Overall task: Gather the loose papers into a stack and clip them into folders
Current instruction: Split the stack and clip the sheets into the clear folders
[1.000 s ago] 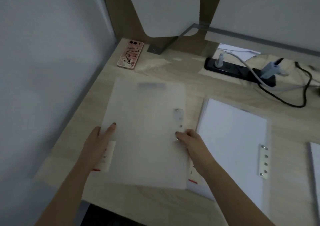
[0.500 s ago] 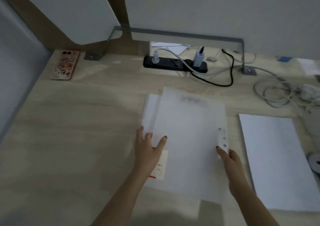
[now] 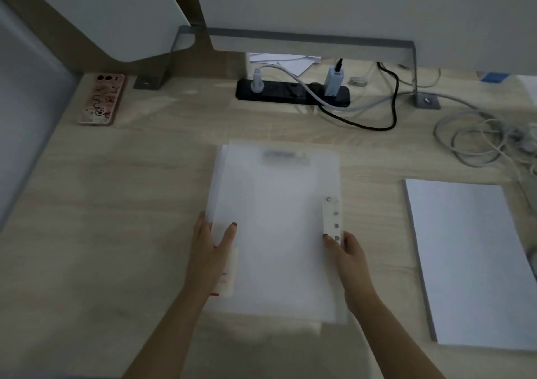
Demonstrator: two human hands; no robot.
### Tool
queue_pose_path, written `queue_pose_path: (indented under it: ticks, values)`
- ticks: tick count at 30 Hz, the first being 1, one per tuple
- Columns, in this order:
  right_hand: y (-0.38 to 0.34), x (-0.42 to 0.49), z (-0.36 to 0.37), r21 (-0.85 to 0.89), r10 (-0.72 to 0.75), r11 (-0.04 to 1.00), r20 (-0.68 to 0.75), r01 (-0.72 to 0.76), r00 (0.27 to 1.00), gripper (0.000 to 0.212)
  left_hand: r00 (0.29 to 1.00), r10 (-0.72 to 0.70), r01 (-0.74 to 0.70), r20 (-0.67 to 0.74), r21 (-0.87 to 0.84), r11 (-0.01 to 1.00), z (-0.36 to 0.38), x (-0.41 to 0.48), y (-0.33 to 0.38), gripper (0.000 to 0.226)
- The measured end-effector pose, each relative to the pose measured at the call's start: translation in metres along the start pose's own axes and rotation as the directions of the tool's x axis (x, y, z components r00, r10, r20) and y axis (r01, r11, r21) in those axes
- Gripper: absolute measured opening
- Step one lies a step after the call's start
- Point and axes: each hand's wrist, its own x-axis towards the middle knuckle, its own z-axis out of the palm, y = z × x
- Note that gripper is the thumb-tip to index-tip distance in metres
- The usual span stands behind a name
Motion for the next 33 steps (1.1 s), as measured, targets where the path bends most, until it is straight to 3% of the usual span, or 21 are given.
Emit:
queue_pose_path:
  ticks: [3,6,8,10,16,21,27,31,33]
  values:
    - [-0.001,-0.002,0.016,0.002,-0.001,1.000,0.046,0.001,0.999,0.013,1.000,-0.029,0.029,0.004,0.009,1.000,-0.017,0.006,-0.005,0.087]
    - [-0.001,-0.004,0.021,0.015,-0.012,1.000,0.056,0.011,0.998,0.009,1.000,-0.017,0.017,-0.006,0.029,0.999,-0.024,0.009,-0.005,0.064]
    - [0.000,-0.005,0.014,0.016,-0.005,1.000,0.041,0.004,0.999,0.012,0.998,0.036,-0.025,-0.058,0.171,0.985,-0.017,0.006,-0.002,0.053]
    - [0.001,-0.005,-0.002,0.000,0.003,1.000,0.016,-0.003,1.000,0.013,0.992,0.112,-0.091,-0.053,0.306,0.948,-0.004,-0.001,0.002,0.058]
    - [0.000,-0.001,-0.063,-0.039,-0.018,0.999,-0.067,0.015,0.998,0.030,0.952,0.189,-0.259,0.239,0.304,0.917,0.048,-0.031,0.019,0.074]
    - [-0.005,0.000,-0.066,-0.090,-0.002,0.996,-0.040,-0.002,0.999,0.063,0.920,0.227,-0.305,0.320,0.221,0.926,0.067,-0.046,0.027,0.067]
    - [-0.024,-0.011,-0.070,-0.181,-0.133,0.978,-0.147,0.105,0.980,0.047,0.890,0.107,-0.267,0.443,0.316,0.910,0.050,-0.045,0.040,0.067]
    - [-0.059,-0.038,-0.081,0.059,-0.142,0.987,-0.149,0.152,0.979,0.028,0.840,-0.013,-0.217,0.543,0.357,0.909,0.033,-0.040,0.055,0.070]
    - [-0.077,-0.053,-0.081,0.198,-0.149,0.968,-0.053,0.156,0.987,0.028,0.816,-0.030,-0.170,0.578,0.290,0.942,0.022,-0.037,0.062,0.071]
